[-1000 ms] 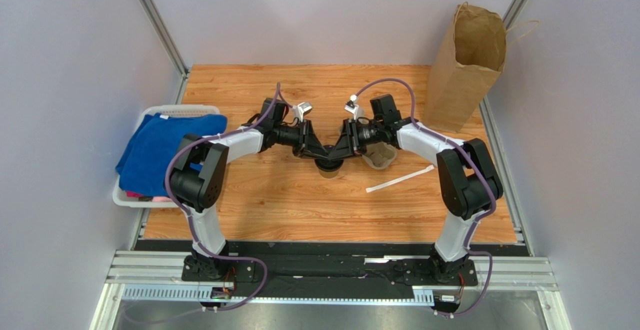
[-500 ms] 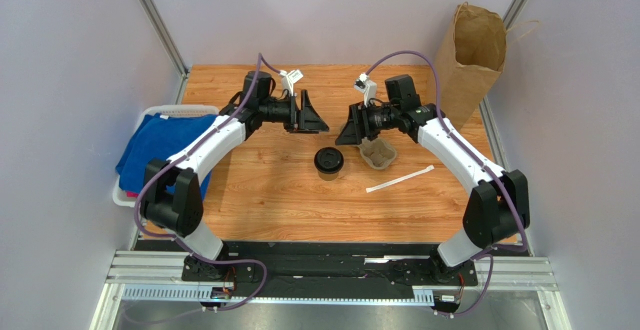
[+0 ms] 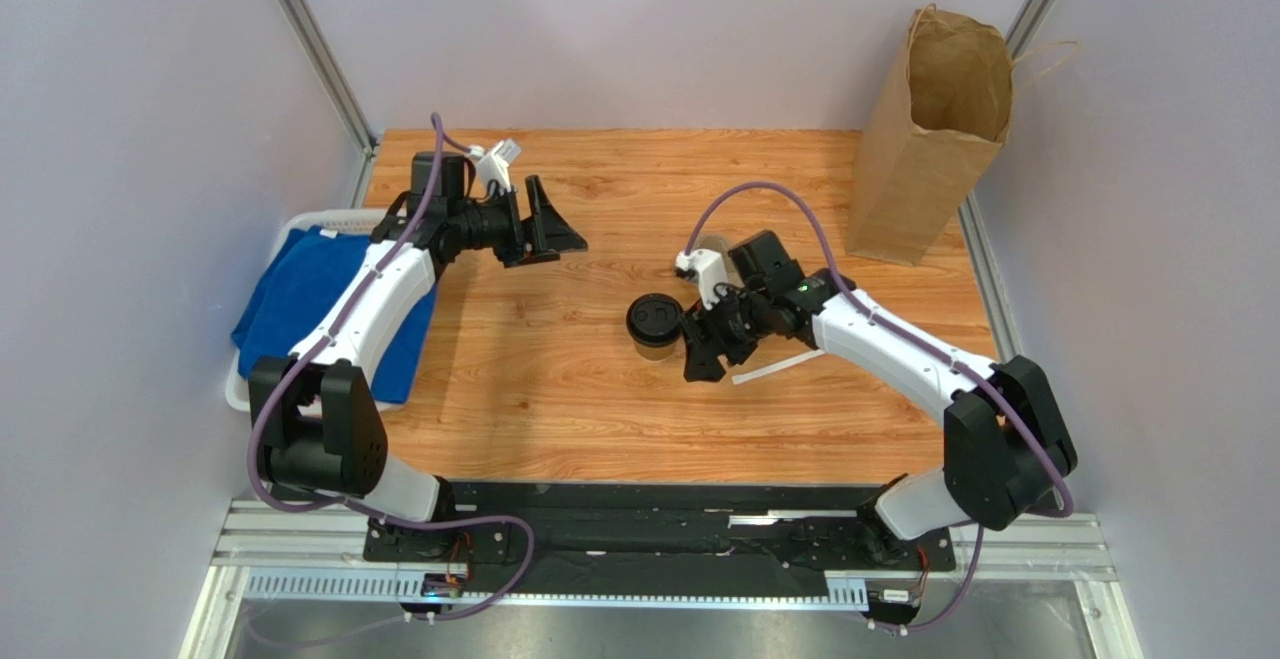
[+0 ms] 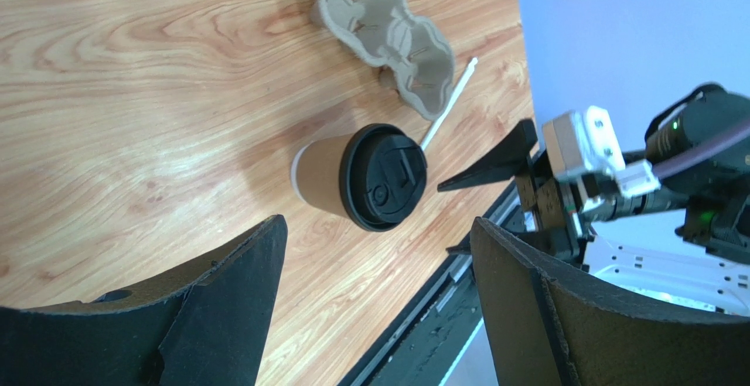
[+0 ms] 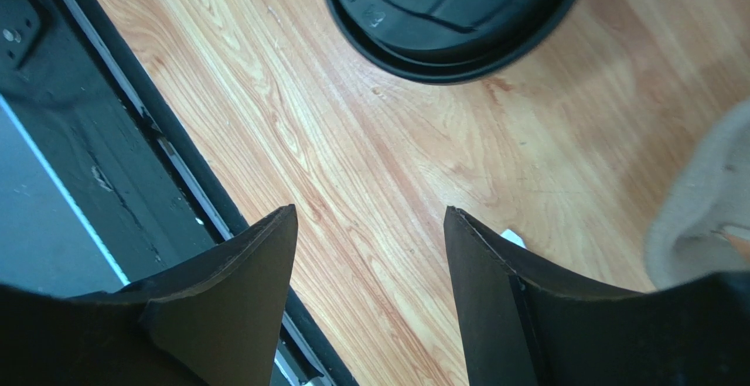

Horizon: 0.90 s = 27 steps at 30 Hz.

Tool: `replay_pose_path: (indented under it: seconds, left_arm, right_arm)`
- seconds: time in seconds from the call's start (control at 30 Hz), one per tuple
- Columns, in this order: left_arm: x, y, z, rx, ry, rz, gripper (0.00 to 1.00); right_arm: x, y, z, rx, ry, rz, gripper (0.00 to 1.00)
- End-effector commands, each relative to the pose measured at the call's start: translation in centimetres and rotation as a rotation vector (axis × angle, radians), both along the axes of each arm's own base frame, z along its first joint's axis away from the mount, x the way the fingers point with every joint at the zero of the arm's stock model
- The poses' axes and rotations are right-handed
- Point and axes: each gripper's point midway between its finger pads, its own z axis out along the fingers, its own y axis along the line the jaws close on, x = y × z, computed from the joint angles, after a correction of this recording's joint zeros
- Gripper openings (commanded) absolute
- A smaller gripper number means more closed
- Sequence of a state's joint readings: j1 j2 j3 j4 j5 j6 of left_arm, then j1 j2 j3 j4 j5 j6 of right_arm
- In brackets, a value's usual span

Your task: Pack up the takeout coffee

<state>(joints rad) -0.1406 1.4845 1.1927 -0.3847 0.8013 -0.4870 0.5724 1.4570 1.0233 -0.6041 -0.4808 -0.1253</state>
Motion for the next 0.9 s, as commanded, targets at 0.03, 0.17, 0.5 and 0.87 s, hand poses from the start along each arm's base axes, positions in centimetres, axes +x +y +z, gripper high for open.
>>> replay_pose_path:
  seconds: [0.03,0.17,0.5,0.87]
  left_arm:
    - [-0.5,0.9,1.0,0.016,-0.05,0.007,0.85]
    - [-0.7,1.3,0.8,0.021,-0.055,0.016,0.85]
    - [-0.2,3.0,0.4,0.026,-0.051,0.064,0.85]
    - [0.7,4.9,-0.4,0.029,-0.027,0.104,0.85]
  right_arm:
    - [2.7,2.6,-0.2,0.01,-0.161,0.008,0.66]
    - [4.2,4.1,-1.8,-0.004,-0.154,0.005,0.67]
    - [9.2,8.4,-1.2,0.058,-0.21,0.011,0.66]
    - [14.8,14.1,-2.8,0.099,-0.235,0.041,0.66]
